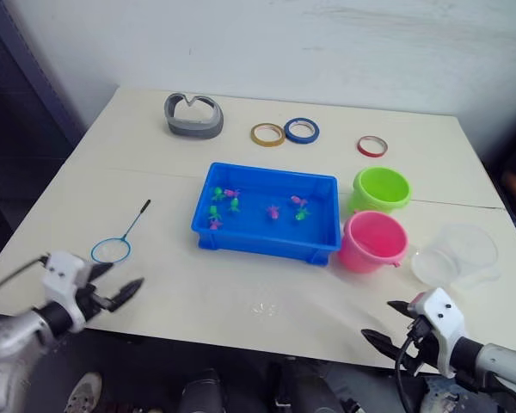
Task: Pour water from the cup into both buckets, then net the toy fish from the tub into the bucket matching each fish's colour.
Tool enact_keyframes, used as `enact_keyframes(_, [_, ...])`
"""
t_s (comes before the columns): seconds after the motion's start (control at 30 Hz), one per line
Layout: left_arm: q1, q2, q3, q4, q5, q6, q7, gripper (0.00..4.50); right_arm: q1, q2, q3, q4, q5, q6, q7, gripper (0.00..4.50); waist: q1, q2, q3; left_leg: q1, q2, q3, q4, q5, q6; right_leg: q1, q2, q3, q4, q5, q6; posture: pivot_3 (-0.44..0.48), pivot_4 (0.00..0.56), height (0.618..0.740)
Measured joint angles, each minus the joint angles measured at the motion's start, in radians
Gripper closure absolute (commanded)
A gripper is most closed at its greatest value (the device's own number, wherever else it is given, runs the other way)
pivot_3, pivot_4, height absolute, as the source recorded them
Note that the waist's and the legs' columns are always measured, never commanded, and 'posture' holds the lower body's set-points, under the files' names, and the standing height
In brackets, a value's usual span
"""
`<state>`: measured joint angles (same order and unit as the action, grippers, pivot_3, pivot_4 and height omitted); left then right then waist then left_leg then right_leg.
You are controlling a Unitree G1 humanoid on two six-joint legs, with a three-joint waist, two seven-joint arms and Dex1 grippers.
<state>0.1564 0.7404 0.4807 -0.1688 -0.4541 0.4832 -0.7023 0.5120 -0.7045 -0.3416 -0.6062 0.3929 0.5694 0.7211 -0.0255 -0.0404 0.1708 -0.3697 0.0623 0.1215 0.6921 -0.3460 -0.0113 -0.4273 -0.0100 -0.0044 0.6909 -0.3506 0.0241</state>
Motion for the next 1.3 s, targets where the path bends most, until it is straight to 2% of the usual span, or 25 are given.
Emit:
enact_keyframes(0.03, [-0.048, 0.030, -0.001, 0.019, -0.009, 0.003, -0.023, 0.03, 0.003, 0.002, -0.019, 0.016, 0.000, 0.001, -0.007, 0.00, 0.001, 0.000, 0.000, -0.001, 0.000, 0.000, 0.000, 0.000, 0.000, 0.000, 0.000, 0.000, -0.001, 0.000, 0.000, 0.000, 0.150, 0.693])
enact_keyframes(0.1, [-0.279, 0.109, -0.090, 0.096, -0.022, 0.041, -0.121, 0.03, 0.021, 0.029, -0.093, 0.047, 0.000, 0.015, -0.044, 0.00, 0.021, 0.000, 0.000, -0.001, -0.001, -0.001, 0.000, 0.001, -0.001, 0.001, -0.002, -0.003, -0.001, 0.000, 0.000, 0.000, 0.150, 0.693])
enact_keyframes(0.17, [-0.506, 0.139, -0.197, 0.157, -0.020, 0.053, -0.212, 0.03, 0.021, 0.060, -0.165, 0.060, 0.000, 0.029, -0.089, 0.00, 0.029, -0.001, 0.000, -0.002, -0.001, 0.000, 0.000, 0.004, -0.005, 0.002, -0.003, -0.005, -0.002, 0.000, 0.000, 0.000, 0.150, 0.693])
enact_keyframes(0.2, [-0.647, 0.135, -0.274, 0.193, -0.012, 0.062, -0.270, 0.03, 0.031, 0.080, -0.212, 0.056, 0.004, 0.053, -0.117, 0.00, 0.033, 0.001, 0.000, -0.002, -0.001, 0.001, 0.000, 0.004, -0.005, 0.002, -0.003, -0.004, -0.002, 0.000, 0.000, 0.000, 0.150, 0.693])
enact_keyframes(0.27, [-0.833, 0.093, -0.409, 0.237, 0.006, 0.068, -0.361, 0.03, 0.042, 0.110, -0.269, 0.052, 0.019, 0.126, -0.169, 0.00, 0.027, 0.005, -0.003, -0.002, -0.001, 0.003, 0.000, 0.004, -0.005, 0.002, -0.002, -0.002, -0.002, -0.001, 0.001, 0.000, 0.150, 0.693])
enact_keyframes(0.3, [-0.856, 0.081, -0.433, 0.248, 0.011, 0.069, -0.375, 0.03, 0.041, 0.119, -0.278, 0.053, 0.023, 0.140, -0.178, 0.00, 0.022, 0.008, -0.004, -0.001, -0.001, 0.006, -0.001, 0.003, -0.005, 0.001, -0.001, 0.000, -0.002, -0.001, 0.003, 0.000, 0.150, 0.693])
enact_keyframes(0.4, [-0.985, -0.032, -0.572, 0.366, 0.053, 0.061, -0.450, 0.03, 0.024, 0.173, -0.338, 0.058, 0.036, 0.220, -0.260, 0.00, 0.004, 0.010, -0.003, -0.001, 0.000, 0.010, -0.001, 0.004, -0.008, -0.004, 0.001, 0.005, 0.002, -0.002, 0.003, 0.000, 0.150, 0.693])
enact_keyframes(0.53, [-1.064, -0.121, -0.652, 0.452, 0.089, 0.028, -0.494, 0.03, -0.042, 0.219, -0.390, 0.058, 0.026, 0.260, -0.369, 0.00, -0.013, 0.010, -0.003, 0.002, 0.000, 0.012, -0.001, 0.007, -0.010, -0.005, 0.002, 0.009, 0.007, -0.002, 0.003, 0.000, 0.150, 0.693])
enact_keyframes(0.73, [-1.095, -0.176, -0.657, 0.495, 0.110, -0.008, -0.501, 0.03, -0.155, 0.237, -0.416, 0.066, 0.027, 0.301, -0.464, 0.00, -0.025, 0.014, -0.003, 0.003, 0.000, 0.012, 0.000, 0.010, -0.011, -0.004, 0.003, 0.010, 0.010, -0.002, 0.003, 0.000, 0.150, 0.693])
enact_keyframes(1.0, [-1.070, -0.173, -0.647, 0.470, 0.120, 0.001, -0.490, 0.03, -0.352, 0.217, -0.422, 0.111, 0.038, 0.412, -0.554, 0.00, -0.019, 0.014, -0.002, 0.000, 0.000, 0.012, 0.000, 0.010, -0.011, -0.007, 0.003, 0.010, 0.010, -0.002, 0.003, 0.000, 0.150, 0.693])
enact_keyframes(1.3, [-1.047, -0.178, -0.647, 0.385, 0.121, 0.043, -0.459, 0.03, -0.480, 0.204, -0.381, 0.226, -0.003, 0.411, -0.611, 0.00, -0.012, 0.015, -0.002, -0.001, 0.000, 0.012, 0.001, 0.010, -0.011, -0.010, 0.003, 0.011, 0.012, -0.002, 0.003, 0.000, 0.150, 0.693])
